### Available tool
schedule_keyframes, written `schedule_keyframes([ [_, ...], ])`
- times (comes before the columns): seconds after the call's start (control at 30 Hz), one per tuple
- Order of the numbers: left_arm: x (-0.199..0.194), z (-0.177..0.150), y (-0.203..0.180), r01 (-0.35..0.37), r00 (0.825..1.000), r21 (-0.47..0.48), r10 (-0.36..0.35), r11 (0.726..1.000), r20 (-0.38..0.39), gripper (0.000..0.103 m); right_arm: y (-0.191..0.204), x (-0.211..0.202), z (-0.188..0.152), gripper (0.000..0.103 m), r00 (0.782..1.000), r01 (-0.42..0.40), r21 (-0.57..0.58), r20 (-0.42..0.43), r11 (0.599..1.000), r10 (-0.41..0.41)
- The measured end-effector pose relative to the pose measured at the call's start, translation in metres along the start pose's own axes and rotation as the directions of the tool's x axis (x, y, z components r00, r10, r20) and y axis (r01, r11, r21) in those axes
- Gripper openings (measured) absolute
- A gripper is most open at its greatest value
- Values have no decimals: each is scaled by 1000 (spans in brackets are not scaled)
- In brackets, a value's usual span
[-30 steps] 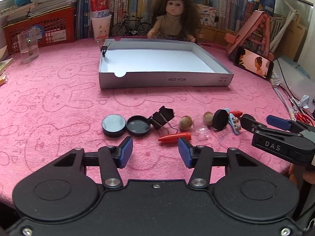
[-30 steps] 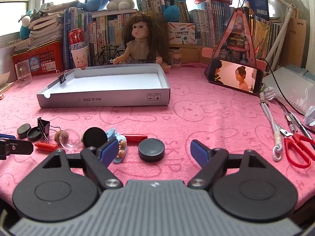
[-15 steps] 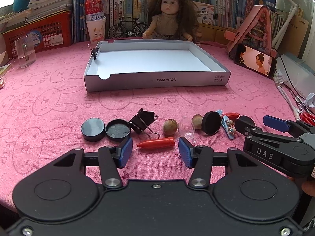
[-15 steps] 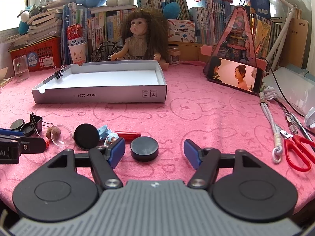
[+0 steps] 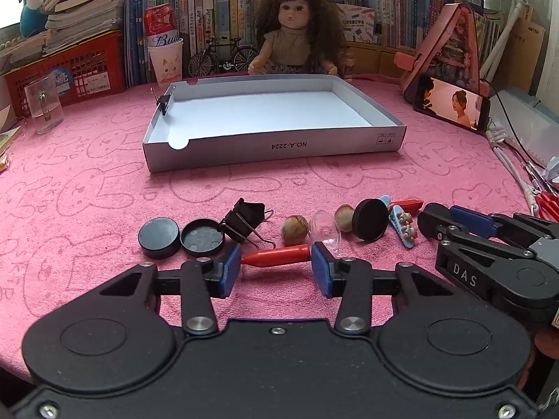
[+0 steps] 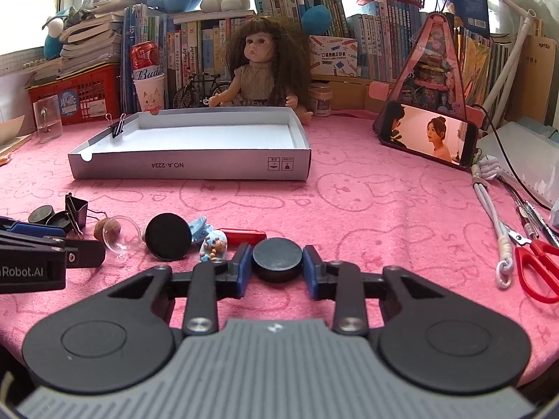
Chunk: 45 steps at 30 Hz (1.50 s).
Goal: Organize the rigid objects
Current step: 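Grasp the red cylinder with the left tool while the right tool grasps a black disc, then carry the red cylinder and black disc over the white tray with both tools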
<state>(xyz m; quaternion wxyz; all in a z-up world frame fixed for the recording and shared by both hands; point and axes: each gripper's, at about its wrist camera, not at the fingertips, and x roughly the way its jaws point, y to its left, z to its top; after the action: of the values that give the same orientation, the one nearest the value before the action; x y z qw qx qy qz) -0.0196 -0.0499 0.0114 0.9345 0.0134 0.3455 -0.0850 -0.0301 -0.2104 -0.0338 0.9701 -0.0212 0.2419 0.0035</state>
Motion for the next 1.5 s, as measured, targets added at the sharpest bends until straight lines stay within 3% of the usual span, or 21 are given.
schedule_keyframes([
  [0.8,-20,36,32,-22,994,-29,25,999,103,42,-6,0,25,37,1000,-14,38,-10,999,14],
  [1.17,5,78,53,-7,993,-67,15,998,114,42,-8,23,56,37,998,-48,45,-31,998,49],
  [1.5,47,118,71,41,997,-107,-34,993,67,42,-5,53,88,37,995,-92,29,-25,995,93],
])
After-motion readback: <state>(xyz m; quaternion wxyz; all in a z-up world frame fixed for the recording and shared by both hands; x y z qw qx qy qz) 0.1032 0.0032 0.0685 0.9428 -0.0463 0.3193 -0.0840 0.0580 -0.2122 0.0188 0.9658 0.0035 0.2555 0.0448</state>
